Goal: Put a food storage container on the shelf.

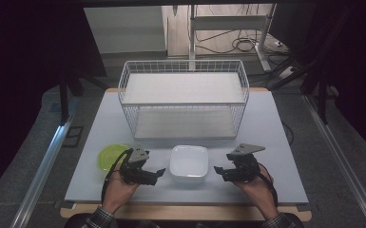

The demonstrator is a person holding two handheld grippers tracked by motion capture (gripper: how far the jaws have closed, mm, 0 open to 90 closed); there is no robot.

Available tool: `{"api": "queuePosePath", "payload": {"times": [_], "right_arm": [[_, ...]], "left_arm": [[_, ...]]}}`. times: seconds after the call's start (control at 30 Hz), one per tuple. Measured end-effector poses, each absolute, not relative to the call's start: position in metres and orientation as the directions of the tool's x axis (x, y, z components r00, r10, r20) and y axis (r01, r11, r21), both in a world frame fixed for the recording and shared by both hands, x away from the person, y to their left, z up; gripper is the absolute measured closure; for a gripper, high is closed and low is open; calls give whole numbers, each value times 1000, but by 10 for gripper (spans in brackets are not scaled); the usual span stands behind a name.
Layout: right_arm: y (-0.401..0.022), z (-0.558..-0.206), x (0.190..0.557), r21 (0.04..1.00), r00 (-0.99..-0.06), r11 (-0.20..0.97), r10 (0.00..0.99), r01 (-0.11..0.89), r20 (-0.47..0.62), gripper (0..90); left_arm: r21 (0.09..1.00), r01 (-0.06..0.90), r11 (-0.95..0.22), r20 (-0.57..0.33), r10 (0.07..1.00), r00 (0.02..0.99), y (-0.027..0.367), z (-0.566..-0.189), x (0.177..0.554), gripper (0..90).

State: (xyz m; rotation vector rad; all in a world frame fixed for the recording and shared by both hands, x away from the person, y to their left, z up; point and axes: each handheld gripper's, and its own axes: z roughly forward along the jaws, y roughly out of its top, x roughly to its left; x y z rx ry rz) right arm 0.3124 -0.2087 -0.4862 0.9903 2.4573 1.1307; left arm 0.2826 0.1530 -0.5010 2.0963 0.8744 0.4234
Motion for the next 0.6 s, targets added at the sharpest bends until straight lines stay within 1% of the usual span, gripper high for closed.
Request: {"api": "queuePosePath", "payload": {"times": [0.03, 0.17, 0.3, 0.4, 0.43, 0.47, 0.57, 0.6], "right_arm": [[-208, -486, 313, 752, -740, 462, 671, 471, 51, 231], [-207, -487, 314, 759, -751, 461, 658, 459, 55, 157], [-205, -489, 315, 767, -757, 445, 649, 463, 80, 91], [-203, -489, 314, 769, -763, 450, 642, 454, 74, 81], [-200, -488, 314, 770, -763, 454, 643, 449, 65, 71], [-200, -488, 314, 770, -763, 454, 643, 449, 65, 71], [-195, -487, 314, 778, -768, 449, 637, 439, 66, 52], [-195, -487, 314, 778, -768, 449, 637, 439, 66, 52]], "left_arm": [[791, 424, -441, 5, 697, 717, 153, -502, 283, 74], [806, 414, -422, -23, 677, 735, 153, -503, 285, 48], [814, 398, -424, -25, 658, 752, 150, -501, 286, 44], [804, 405, -435, -23, 658, 752, 148, -499, 287, 47], [797, 429, -425, -44, 668, 743, 147, -496, 289, 47], [797, 429, -425, -44, 668, 743, 147, -496, 289, 48], [781, 469, -412, -90, 669, 738, 144, -492, 294, 45], [781, 469, -412, -90, 669, 738, 144, -492, 294, 44]]}}
